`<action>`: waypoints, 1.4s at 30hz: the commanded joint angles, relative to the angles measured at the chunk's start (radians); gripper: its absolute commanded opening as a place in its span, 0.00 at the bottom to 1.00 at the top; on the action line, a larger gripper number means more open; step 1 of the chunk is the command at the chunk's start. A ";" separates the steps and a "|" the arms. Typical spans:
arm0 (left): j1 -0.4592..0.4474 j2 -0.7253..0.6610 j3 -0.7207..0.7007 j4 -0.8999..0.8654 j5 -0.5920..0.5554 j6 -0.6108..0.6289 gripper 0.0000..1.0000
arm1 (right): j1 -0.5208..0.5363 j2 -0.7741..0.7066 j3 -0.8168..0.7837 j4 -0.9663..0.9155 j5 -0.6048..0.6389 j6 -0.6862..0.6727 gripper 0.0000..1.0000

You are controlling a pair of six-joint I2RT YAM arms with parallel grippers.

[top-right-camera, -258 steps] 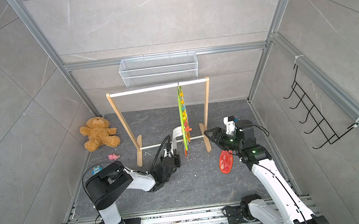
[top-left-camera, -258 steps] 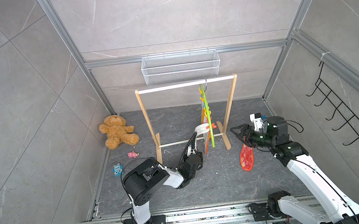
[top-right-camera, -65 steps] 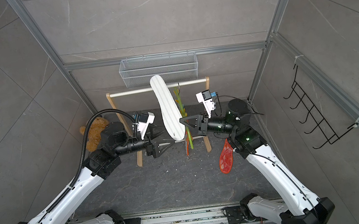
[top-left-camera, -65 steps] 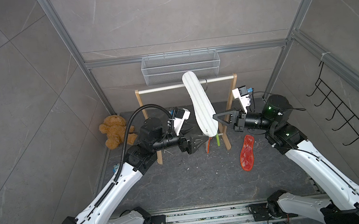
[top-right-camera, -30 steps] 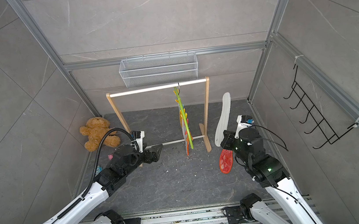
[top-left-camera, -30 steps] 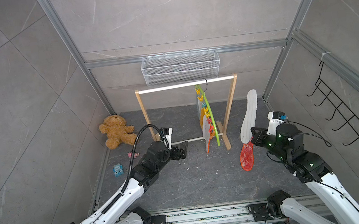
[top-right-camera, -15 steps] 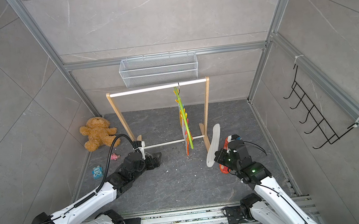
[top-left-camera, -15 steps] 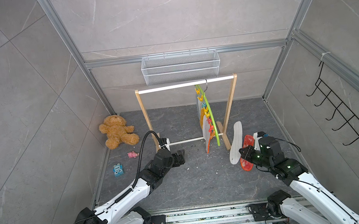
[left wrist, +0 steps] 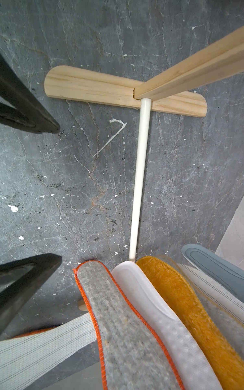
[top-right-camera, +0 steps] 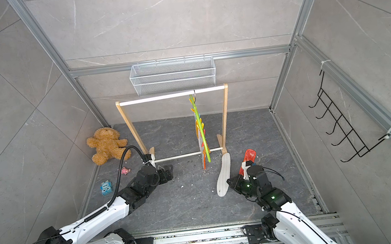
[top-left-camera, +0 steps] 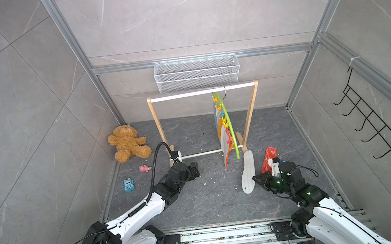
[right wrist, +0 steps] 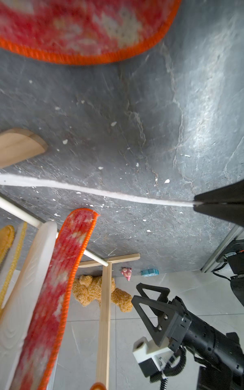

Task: Take the shoe insoles off the hanger
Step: Place the insole at the center of the board.

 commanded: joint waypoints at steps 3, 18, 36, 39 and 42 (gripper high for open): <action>0.002 0.022 0.042 0.052 0.004 -0.016 0.91 | 0.023 0.027 -0.039 0.107 -0.064 0.008 0.00; 0.002 0.055 0.050 0.089 0.089 -0.003 0.88 | 0.034 0.246 -0.089 0.239 -0.089 -0.013 0.00; 0.003 0.077 0.034 0.133 0.134 0.004 0.85 | 0.035 0.364 0.008 -0.040 0.098 -0.104 0.00; 0.003 0.079 0.033 0.139 0.137 0.003 0.85 | 0.035 0.399 0.034 -0.053 0.112 -0.121 0.00; 0.003 0.079 0.030 0.142 0.139 0.004 0.85 | 0.035 0.425 0.058 -0.072 0.128 -0.141 0.00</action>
